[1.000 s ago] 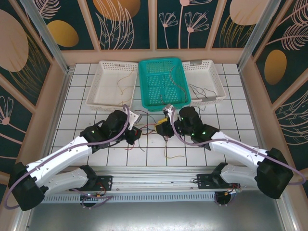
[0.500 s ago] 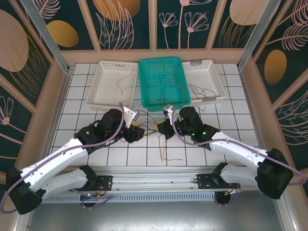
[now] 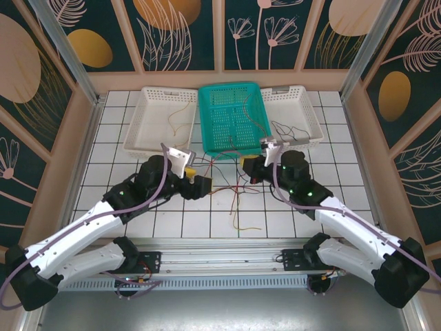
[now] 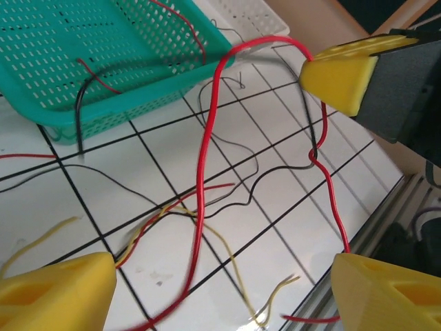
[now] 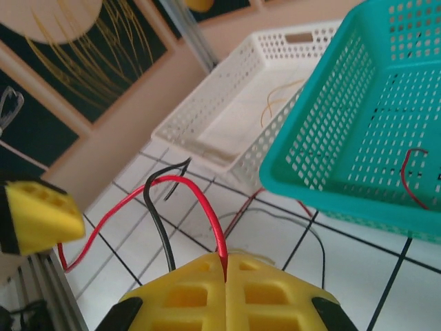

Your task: Untangle the cables

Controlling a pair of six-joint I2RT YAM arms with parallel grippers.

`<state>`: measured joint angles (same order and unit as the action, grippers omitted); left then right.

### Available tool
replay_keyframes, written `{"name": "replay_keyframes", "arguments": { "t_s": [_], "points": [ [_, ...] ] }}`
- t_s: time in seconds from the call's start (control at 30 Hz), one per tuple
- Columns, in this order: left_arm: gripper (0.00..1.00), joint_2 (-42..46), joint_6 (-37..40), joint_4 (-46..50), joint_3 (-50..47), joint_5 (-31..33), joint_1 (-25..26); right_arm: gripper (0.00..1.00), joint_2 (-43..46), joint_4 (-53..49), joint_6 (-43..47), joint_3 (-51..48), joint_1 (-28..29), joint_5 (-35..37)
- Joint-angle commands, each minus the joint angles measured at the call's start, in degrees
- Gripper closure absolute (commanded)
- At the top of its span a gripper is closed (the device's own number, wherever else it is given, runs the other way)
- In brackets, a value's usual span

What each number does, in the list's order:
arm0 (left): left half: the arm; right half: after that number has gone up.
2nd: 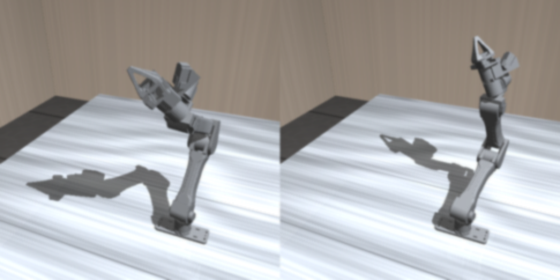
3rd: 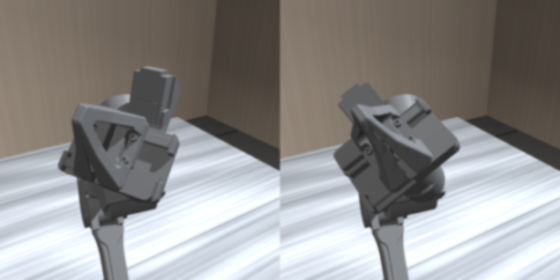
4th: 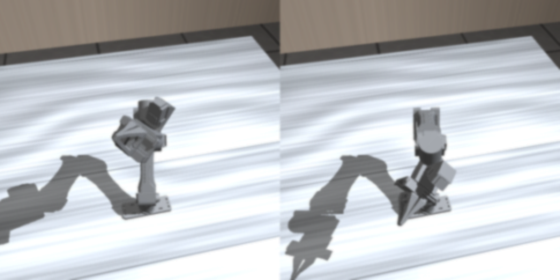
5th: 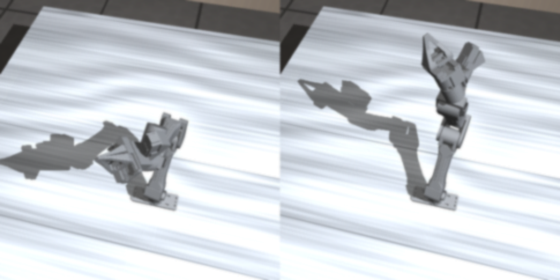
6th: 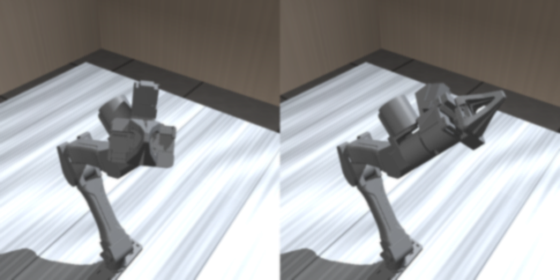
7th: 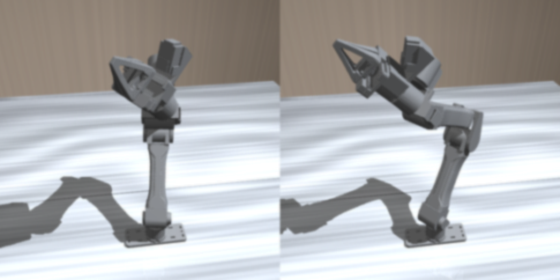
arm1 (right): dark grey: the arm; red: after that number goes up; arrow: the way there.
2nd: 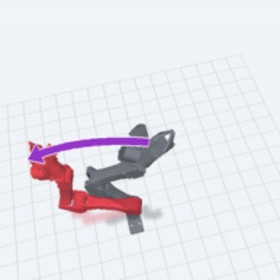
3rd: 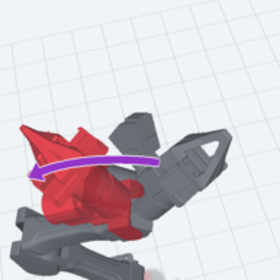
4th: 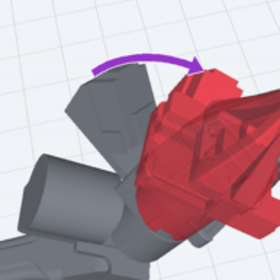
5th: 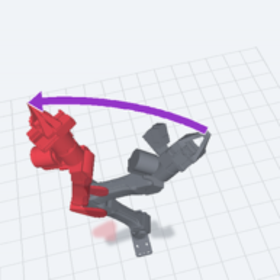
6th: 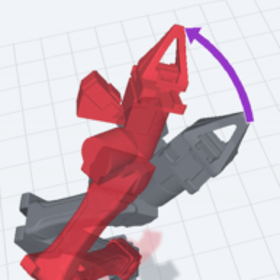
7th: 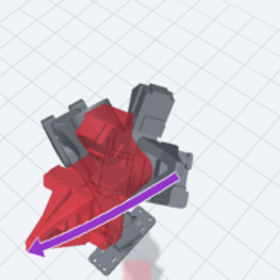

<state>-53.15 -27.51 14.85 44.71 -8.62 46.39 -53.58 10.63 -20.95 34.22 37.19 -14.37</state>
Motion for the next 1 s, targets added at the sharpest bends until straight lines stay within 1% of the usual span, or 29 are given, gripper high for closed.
{"name": "replay_keyframes", "arguments": {
  "t_s": [0.0,0.1,0.2,0.37,0.57,0.67,0.8,0.9,0.97],
  "points": [
    [0.16,1.09,-5.23,-8.55,-2.88,-2.89,-0.19,1.00,1.82,4.73,-3.07,-0.65,-0.45,-0.48],
    [0.14,0.98,-8.78,-16.16,-5.78,-7.38,-0.09,1.00,1.52,5.65,-3.55,-0.55,-0.43,-3.20],
    [0.12,-0.31,-11.03,-21.78,-7.76,-9.79,0.13,1.00,1.38,6.29,-4.31,-0.68,-0.28,-3.30],
    [0.11,-3.47,-12.55,-29.05,-9.28,-10.80,2.38,1.00,1.61,8.12,-5.66,-0.81,-0.28,-4.61],
    [0.11,-9.75,-12.78,-36.51,-8.46,-11.11,5.67,1.00,1.31,9.22,-6.43,-0.82,-0.24,-6.42],
    [0.11,-12.18,-12.41,-38.77,-7.40,-11.05,6.13,1.00,0.82,8.90,-6.23,-0.39,0.23,-7.80],
    [0.11,-13.26,-11.94,-40.22,-5.97,-9.57,6.25,1.00,0.45,8.53,-5.65,-0.22,1.72,-7.86],
    [0.16,-13.30,-11.71,-41.51,-5.61,-8.29,6.18,1.00,0.17,8.35,-5.12,-0.04,2.83,-7.78],
    [0.24,-13.17,-11.43,-41.83,-5.60,-6.99,6.23,1.00,-0.03,8.03,-4.86,0.18,3.46,-7.78]
  ]
}}
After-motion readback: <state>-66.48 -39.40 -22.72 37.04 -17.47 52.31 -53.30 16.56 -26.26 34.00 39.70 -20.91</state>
